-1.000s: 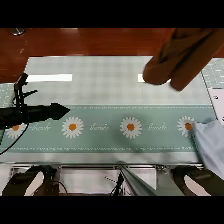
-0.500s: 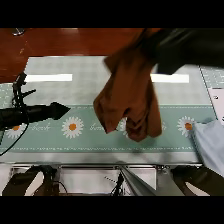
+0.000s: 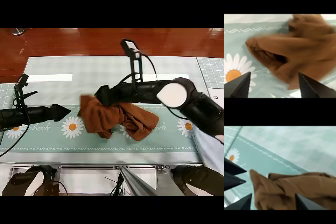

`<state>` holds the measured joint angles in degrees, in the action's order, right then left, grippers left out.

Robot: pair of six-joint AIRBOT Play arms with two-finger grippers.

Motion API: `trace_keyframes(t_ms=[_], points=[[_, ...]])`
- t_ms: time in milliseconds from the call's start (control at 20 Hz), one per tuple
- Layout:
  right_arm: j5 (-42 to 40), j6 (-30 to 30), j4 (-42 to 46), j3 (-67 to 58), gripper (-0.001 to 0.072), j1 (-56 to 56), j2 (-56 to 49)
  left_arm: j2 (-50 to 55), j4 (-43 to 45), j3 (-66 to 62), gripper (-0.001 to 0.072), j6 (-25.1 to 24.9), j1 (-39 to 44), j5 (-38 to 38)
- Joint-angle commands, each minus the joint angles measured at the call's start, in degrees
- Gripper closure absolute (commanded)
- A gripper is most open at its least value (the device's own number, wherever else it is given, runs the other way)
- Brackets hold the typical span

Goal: Fold the shirts.

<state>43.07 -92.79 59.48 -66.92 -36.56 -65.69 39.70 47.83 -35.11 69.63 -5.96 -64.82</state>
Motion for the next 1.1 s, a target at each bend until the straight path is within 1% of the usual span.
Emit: trace_keyframes(t_ms=[0,50,150,200,250,350,450,550,650,750,800,850,900,1050], points=[[8.9,2.9,0.9,0.8,0.0089,12.6,3.8,0.0,5.1,0.0,0.0007,0.0,0.0,-2.2],[12.2,3.1,4.1,0.8,0.0090,18.9,6.5,0.0,7.5,0.0,0.0007,0.4,-0.1,-4.0],[19.1,3.1,13.3,1.4,0.0091,33.4,11.6,0.0,12.8,0.1,0.0007,3.5,-0.1,-7.6],[20.9,3.1,15.8,2.7,0.0091,40.1,13.5,0.0,13.5,0.8,0.0007,4.2,-0.1,-8.6],[21.6,3.0,15.1,5.2,0.0091,47.2,15.5,0.0,12.5,2.3,0.0007,4.9,-0.1,-8.9],[21.4,4.4,8.6,13.3,0.0091,58.2,19.5,0.0,6.3,7.8,0.0007,4.7,-0.1,-8.7],[22.5,7.4,2.7,23.3,0.0091,63.7,22.8,-0.1,-1.1,13.4,0.0007,4.1,-0.1,-6.2],[22.6,9.3,-2.1,32.2,0.0091,63.8,24.3,0.5,-8.8,18.0,0.0008,3.5,-0.1,-1.0],[22.1,12.3,-8.1,38.8,0.0091,62.8,24.2,3.5,-12.6,20.7,0.0007,2.2,0.8,1.6],[21.2,12.5,-9.3,42.0,0.0091,61.2,24.2,7.0,-17.5,21.2,0.0007,-2.1,3.3,7.2],[21.0,12.5,-9.0,42.6,0.0091,60.3,24.2,8.9,-21.5,21.2,0.0007,-5.1,5.2,10.7],[21.0,12.5,-8.5,42.6,0.0091,59.3,24.2,11.1,-23.5,20.9,0.0007,-6.6,7.4,13.8],[21.0,12.5,-8.3,42.6,0.0091,58.5,24.2,13.5,-23.4,20.1,0.0007,-6.6,9.2,15.5],[21.8,12.0,-8.2,42.6,0.0091,57.4,24.2,21.5,-23.4,15.8,0.0011,-6.6,11.9,15.5]])
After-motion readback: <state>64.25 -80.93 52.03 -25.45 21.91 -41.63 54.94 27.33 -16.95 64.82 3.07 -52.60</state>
